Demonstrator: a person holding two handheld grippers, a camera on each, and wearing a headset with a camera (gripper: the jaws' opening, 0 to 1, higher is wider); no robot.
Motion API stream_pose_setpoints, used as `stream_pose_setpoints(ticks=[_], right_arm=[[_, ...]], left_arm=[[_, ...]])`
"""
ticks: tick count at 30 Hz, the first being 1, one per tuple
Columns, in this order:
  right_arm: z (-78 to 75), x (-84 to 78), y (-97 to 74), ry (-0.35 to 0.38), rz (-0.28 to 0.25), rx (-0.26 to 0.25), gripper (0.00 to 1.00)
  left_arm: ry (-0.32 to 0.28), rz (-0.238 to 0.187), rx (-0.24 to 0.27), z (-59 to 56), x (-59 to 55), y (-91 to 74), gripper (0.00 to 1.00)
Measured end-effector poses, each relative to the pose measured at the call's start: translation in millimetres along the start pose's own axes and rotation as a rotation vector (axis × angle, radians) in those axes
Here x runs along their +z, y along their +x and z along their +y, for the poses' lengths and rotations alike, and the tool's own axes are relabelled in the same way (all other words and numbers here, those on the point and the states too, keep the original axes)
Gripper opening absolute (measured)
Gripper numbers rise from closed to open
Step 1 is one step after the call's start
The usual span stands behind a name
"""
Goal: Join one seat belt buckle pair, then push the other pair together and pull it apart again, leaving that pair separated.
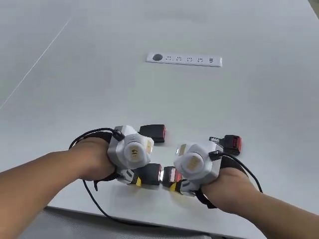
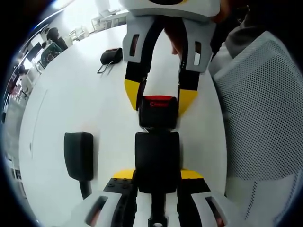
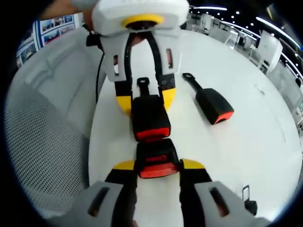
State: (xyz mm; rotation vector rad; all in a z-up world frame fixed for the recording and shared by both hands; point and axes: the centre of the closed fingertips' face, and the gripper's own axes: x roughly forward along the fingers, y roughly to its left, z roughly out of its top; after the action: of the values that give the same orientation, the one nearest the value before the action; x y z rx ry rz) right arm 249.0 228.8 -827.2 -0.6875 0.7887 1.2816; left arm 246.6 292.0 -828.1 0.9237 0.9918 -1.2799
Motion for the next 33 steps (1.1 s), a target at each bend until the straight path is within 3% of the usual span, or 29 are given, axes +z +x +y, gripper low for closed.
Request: stream_pose_setpoints(ticks=[1,2,10,16,18,33], right_arm=[[9.4,-1.5,2.3,0.066,-0.011,0.021,0.33],[3.0,-4.2,1.2,0.009,0.006,0.003,0.33],[-0.4,-3.3,2.6,-0.008,-0.011,0.001,0.33],[-2.8,-4.1,-0.2,-0.015,-0.038,0.018,0.33],[-2.1,-3.2,-1.3,-0.012,-0.047,0.021,0.33],[-2.6,-1.1,-1.4,-0.034,-0.060,0.018,0.34]], left_arm=[[0.022,-0.003,-0.007,-0.8,1.4,1.3,0.33],[0.010,-0.002,-0.005,-1.4,1.5,3.3,0.33],[0.007,-0.005,-0.001,-2.0,-1.0,0.6,0.33],[-0.003,-0.082,-0.002,-0.3,-3.7,-0.4,0.33],[0.001,-0.089,-0.002,-0.1,-3.3,-0.3,0.33],[-0.012,-0.084,0.000,1.8,-3.0,-0.3,0.33]])
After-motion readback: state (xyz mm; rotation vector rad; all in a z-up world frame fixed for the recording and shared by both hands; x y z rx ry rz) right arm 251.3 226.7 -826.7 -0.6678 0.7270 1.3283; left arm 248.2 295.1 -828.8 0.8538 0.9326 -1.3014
